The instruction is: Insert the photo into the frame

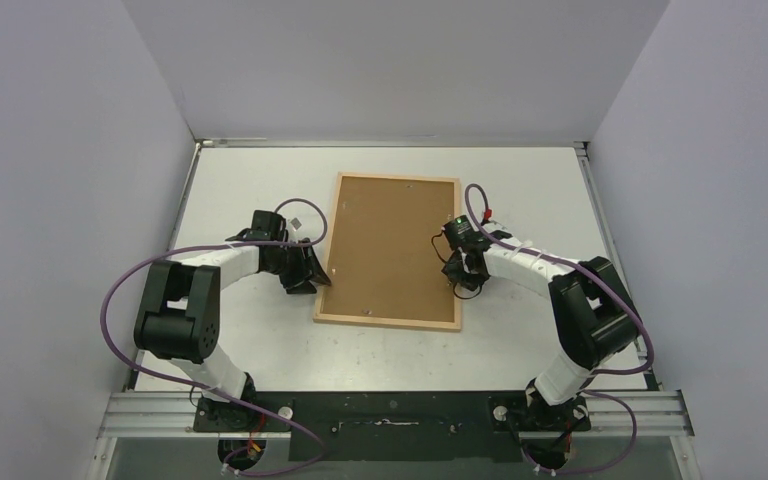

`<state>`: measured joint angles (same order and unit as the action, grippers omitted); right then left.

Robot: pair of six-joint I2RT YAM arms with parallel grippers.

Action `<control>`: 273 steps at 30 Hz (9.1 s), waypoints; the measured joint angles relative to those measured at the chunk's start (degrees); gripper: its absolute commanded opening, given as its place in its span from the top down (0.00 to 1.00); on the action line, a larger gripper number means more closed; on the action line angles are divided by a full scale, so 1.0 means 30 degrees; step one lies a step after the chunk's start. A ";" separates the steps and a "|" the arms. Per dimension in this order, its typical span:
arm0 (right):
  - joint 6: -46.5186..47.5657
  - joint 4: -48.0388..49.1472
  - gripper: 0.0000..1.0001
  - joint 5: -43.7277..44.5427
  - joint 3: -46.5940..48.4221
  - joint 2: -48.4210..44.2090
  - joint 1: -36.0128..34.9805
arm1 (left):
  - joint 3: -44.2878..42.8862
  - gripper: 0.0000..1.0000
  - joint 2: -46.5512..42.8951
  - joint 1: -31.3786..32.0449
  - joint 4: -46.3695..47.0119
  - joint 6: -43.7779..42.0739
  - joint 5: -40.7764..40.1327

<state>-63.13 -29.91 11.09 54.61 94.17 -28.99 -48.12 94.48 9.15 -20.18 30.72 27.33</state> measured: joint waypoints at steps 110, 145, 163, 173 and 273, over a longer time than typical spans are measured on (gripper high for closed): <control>0.6856 0.3402 0.77 -0.7577 0.5530 0.2266 0.0328 | -0.2645 0.61 0.0015 -0.0976 -0.1144 -0.0495 -0.0226; 0.3315 0.8378 0.80 -1.3806 1.0207 1.0557 -0.4248 | -0.2652 0.90 0.2280 -0.0984 -0.1195 -0.1027 0.1086; 0.2798 0.9122 0.83 -1.4608 1.0659 1.1271 -0.4277 | -0.2586 0.94 0.2280 -0.1093 -0.1100 -0.0896 0.1341; 0.2907 0.9464 0.83 -1.5307 1.1052 1.1686 -0.4284 | -0.2586 0.96 0.2280 -0.1107 -0.1107 -0.0882 0.1362; 0.9704 0.2091 0.57 -0.8029 0.5472 0.4940 0.4517 | -0.7322 0.83 0.6681 -0.1107 0.1690 0.0182 0.1902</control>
<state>-34.02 -23.64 -12.99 71.02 108.99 -15.44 -70.08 114.52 5.82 -15.11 31.27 33.04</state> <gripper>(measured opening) 0.440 0.193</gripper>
